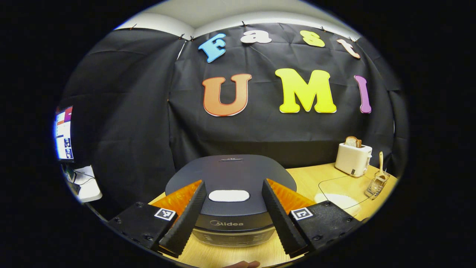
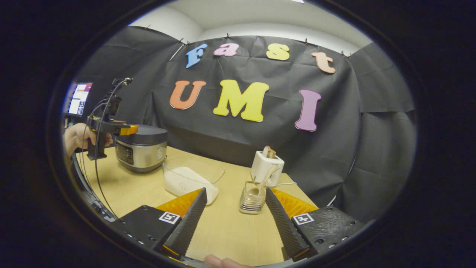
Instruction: Close the left gripper, press the button to open the rice cooker; take a wooden spoon from the chopstick holder with the right hand, scoop a spoonful of rice and pour it into the rice cooker, then put the wooden spoon back into the chopstick holder.
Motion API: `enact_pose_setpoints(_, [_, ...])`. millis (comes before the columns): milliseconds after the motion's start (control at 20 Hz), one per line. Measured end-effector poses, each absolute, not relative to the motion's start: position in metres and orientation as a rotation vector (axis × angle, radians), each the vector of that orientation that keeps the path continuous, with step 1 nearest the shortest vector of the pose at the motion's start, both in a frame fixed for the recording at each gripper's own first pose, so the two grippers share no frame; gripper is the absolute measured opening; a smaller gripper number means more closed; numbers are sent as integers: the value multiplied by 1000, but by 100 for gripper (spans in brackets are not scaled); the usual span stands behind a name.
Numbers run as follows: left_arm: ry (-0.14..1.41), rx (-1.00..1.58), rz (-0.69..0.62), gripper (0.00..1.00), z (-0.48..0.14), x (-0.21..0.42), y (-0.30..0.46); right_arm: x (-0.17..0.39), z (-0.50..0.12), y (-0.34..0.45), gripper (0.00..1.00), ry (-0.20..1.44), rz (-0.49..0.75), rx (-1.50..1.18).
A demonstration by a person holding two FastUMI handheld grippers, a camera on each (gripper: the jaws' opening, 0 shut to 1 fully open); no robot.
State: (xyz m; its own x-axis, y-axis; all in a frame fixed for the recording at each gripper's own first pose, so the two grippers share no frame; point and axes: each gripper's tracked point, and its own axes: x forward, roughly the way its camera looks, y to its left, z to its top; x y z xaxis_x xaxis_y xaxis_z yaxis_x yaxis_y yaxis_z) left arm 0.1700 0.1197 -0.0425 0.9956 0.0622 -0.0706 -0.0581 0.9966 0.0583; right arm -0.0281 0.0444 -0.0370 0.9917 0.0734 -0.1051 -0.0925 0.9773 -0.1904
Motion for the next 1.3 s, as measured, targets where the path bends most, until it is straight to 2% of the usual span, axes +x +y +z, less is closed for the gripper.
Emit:
enact_pose_setpoints(150, [64, 55, 62, 96, -41, 170, 120, -30, -32, 45, 97, 82, 82, -199])
enact_pose_setpoints(400, [76, 83, 77, 95, -32, 161, 113, -32, -23, 41, 97, 56, 65, -169])
enact_pose_setpoints(450, [63, 98, 76, 96, -25, 159, 107, -33, -21, 37, 94, 48, 58, -170])
enact_pose_setpoints(550, [34, 177, 92, 97, -10, 154, 105, -31, -17, 30, 94, 34, 39, -162])
enact_pose_setpoints(600, [27, 212, 91, 98, -2, 149, 100, -31, -15, 29, 97, 34, 38, -152])
enact_pose_setpoints(700, [18, 222, 65, 98, 9, 134, 83, -30, -11, 27, 94, 29, 37, -133])
enact_pose_setpoints(750, [21, 214, 46, 97, 12, 126, 72, -29, -6, 25, 97, 21, 32, -130])
enact_pose_setpoints(850, [20, 189, 16, 99, 18, 107, 52, -28, 5, 22, 94, -8, 20, -126])
enact_pose_setpoints(900, [13, 183, 19, 95, 21, 98, 46, -28, 10, 20, 94, -21, 14, -120])
enact_pose_setpoints(950, [-3, 179, 23, 99, 23, 88, 41, -26, 13, 19, 94, -33, 10, -110])
enact_pose_setpoints(1050, [-22, 165, 32, 99, 27, 69, 29, -27, 14, 21, 94, -38, 22, -76])
enact_pose_setpoints(1150, [-46, 141, 31, 99, 27, 49, 14, -28, 10, 25, 98, -37, 53, -37])
enact_pose_setpoints(1200, [-59, 130, 27, 99, 27, 40, 6, -26, 9, 24, 98, -34, 57, -28])
enact_pose_setpoints(1250, [-75, 117, 22, 99, 27, 31, -2, -27, 4, 20, 94, -25, 54, -30])
enact_pose_setpoints(1300, [-82, 111, 13, 99, 23, 25, -12, -27, 5, 17, 97, -27, 47, -21])
